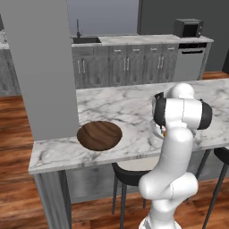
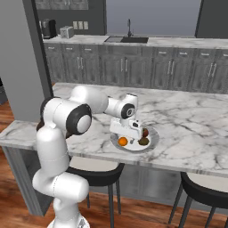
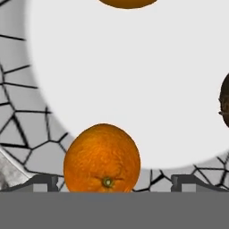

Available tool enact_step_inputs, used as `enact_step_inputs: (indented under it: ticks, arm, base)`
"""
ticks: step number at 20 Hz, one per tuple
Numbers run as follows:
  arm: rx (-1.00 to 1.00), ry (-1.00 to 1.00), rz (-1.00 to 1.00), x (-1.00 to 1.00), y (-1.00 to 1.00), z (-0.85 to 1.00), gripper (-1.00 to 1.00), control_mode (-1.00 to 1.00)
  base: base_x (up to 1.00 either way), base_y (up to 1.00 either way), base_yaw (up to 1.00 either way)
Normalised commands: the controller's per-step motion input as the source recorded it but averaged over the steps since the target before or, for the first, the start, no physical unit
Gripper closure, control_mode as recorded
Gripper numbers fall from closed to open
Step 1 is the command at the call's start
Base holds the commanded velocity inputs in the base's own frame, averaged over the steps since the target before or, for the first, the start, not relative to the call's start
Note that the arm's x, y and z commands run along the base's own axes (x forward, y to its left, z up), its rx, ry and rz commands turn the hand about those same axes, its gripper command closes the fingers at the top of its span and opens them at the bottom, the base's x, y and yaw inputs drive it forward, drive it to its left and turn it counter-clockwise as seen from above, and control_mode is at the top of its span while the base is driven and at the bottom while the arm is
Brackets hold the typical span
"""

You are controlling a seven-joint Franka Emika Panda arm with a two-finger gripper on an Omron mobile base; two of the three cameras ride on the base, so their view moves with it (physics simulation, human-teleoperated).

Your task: Take the fruits from the plate on the dining counter and place two fruits in each bowl.

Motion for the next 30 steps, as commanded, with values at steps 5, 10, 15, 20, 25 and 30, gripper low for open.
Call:
enact_step_inputs:
  ticks: [5, 10, 15, 20, 25, 30]
  arm:
    - [0.00, 0.01, 0.00, 0.00, 0.00, -0.11, -1.00, -1.00]
    - [0.00, 0.00, 0.00, -0.05, 0.00, -0.12, -1.00, -1.00]
    - [0.00, 0.00, 0.00, -0.01, 0.00, -0.03, -1.00, -1.00]
    - [0.00, 0.01, 0.00, 0.00, 0.00, 0.00, -1.00, -1.00]
    - [0.00, 0.01, 0.00, 0.00, 0.00, -0.01, 1.00, -1.00]
    - [0.00, 0.00, 0.00, -0.01, 0.00, 0.00, 1.00, -1.00]
  base:
    - [0.00, 0.00, 0.00]
    - [0.00, 0.00, 0.00]
    - [0.00, 0.00, 0.00]
    - [0.00, 0.00, 0.00]
    - [0.00, 0.00, 0.00]
    - [0.00, 0.00, 0.00]
